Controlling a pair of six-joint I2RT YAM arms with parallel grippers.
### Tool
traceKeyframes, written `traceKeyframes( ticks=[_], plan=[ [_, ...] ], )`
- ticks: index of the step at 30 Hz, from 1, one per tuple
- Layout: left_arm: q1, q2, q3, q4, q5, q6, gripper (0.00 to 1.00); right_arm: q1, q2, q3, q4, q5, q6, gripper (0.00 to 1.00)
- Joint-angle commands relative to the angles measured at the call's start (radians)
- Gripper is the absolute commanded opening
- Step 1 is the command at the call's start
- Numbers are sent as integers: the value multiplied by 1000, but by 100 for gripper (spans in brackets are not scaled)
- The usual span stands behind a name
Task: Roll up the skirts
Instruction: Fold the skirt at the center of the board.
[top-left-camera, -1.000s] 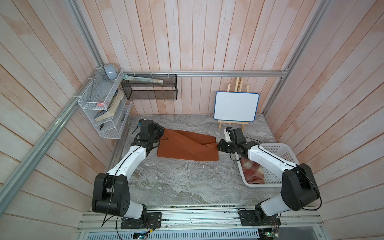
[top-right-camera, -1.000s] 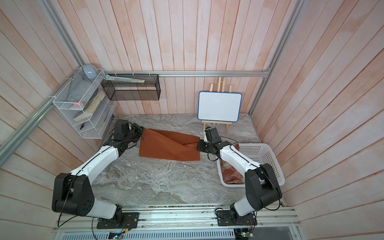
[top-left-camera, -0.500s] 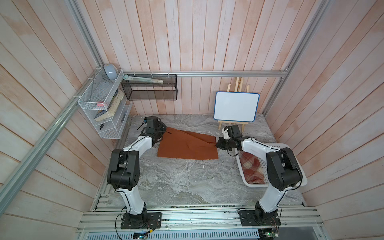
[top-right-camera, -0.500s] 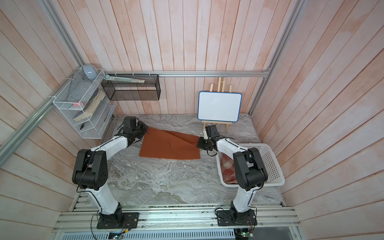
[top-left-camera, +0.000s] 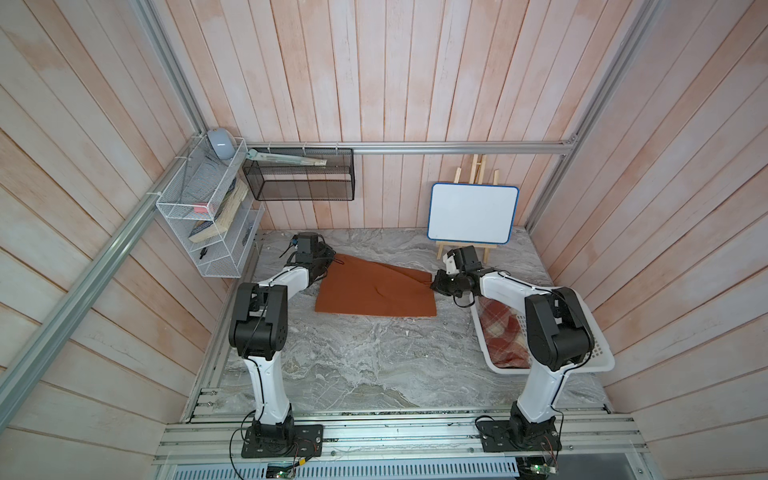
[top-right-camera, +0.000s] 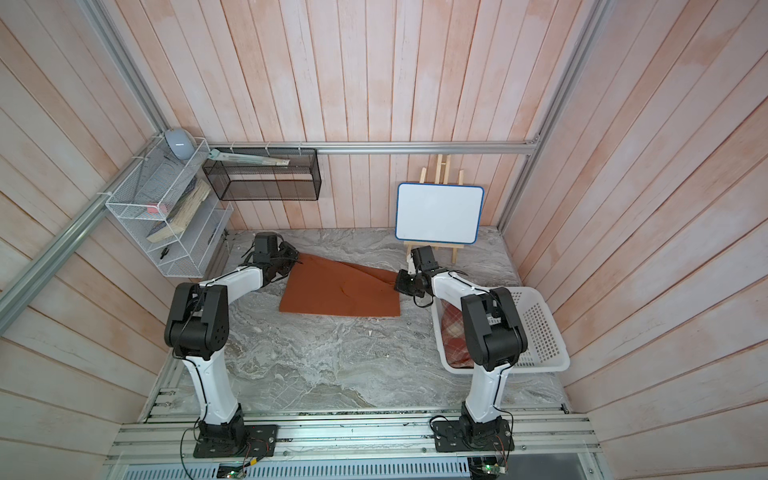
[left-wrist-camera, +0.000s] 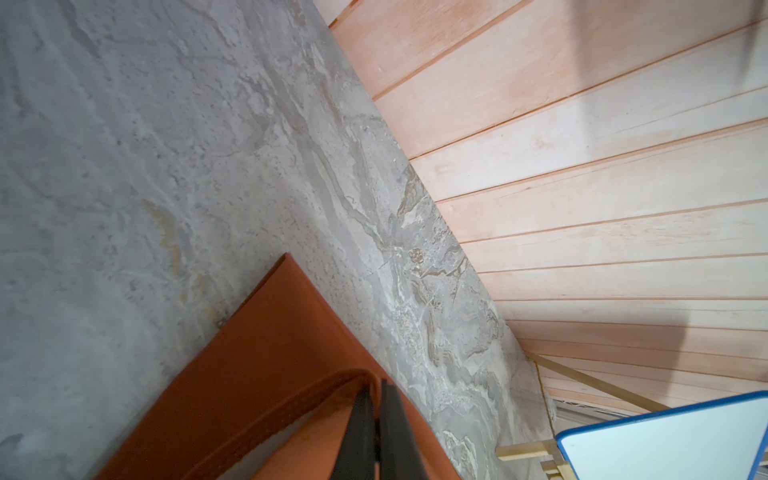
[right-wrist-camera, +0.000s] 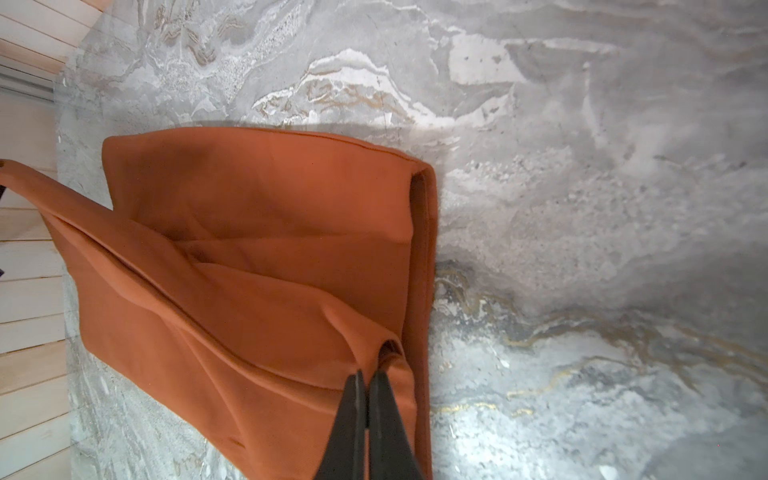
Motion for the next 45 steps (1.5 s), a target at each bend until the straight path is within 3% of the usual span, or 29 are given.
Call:
traceKeyframes(
  ticks=[1, 4, 7, 8, 10, 12, 14, 15, 17, 19, 25, 28, 30, 31, 32, 35, 40, 45],
  plan=[
    [9, 19, 26, 63, 21, 11, 0, -18, 29, 31, 16, -14, -10, 2],
    [9, 39, 50, 56, 13, 15, 0, -24, 36, 35, 34, -22, -10, 10],
    [12, 57, 45, 110, 28, 3, 0, -25, 18, 23, 83, -19, 3, 33],
    [15, 66, 43, 140, 44, -3, 0, -25, 4, 7, 117, -14, 10, 36],
    [20, 75, 36, 192, 64, -14, 12, -25, -33, -23, 169, -5, 23, 42],
    [28, 75, 9, 264, 76, -23, 9, -22, -66, -51, 192, 16, 25, 43],
    [33, 73, -5, 349, 96, -19, 33, -16, -86, -53, 175, 33, 7, 43],
    [36, 79, 17, 344, 116, -7, 37, -10, -92, -51, 169, 46, -3, 44],
    [44, 85, 10, 397, 155, -6, 29, 6, -114, -58, 172, 82, -26, 44],
    [54, 72, -12, 439, 169, -11, 34, 17, -128, -56, 164, 94, -47, 43],
    [84, 22, -45, 387, 248, -22, 29, 59, -99, -26, 94, 144, -100, 45],
    [68, -56, -205, 457, 272, -81, 29, 73, -29, 50, 43, 170, -152, 40],
    [50, -117, -331, 516, 283, -107, 28, 84, 38, 129, -7, 191, -184, 21],
    [39, -150, -396, 528, 285, -131, 23, 91, 69, 168, -30, 188, -202, 6],
    [29, -181, -452, 550, 289, -145, 19, 101, 91, 189, -26, 203, -211, 0],
    [-8, -256, -579, 544, 261, -152, 0, 124, 169, 264, -22, 209, -226, 0],
    [-35, -285, -646, 534, 240, -122, 0, 145, 314, 413, -69, 204, -252, 0],
    [-31, -259, -585, 501, 223, -109, 0, 191, 357, 438, -46, 181, -254, 0]
  ],
)
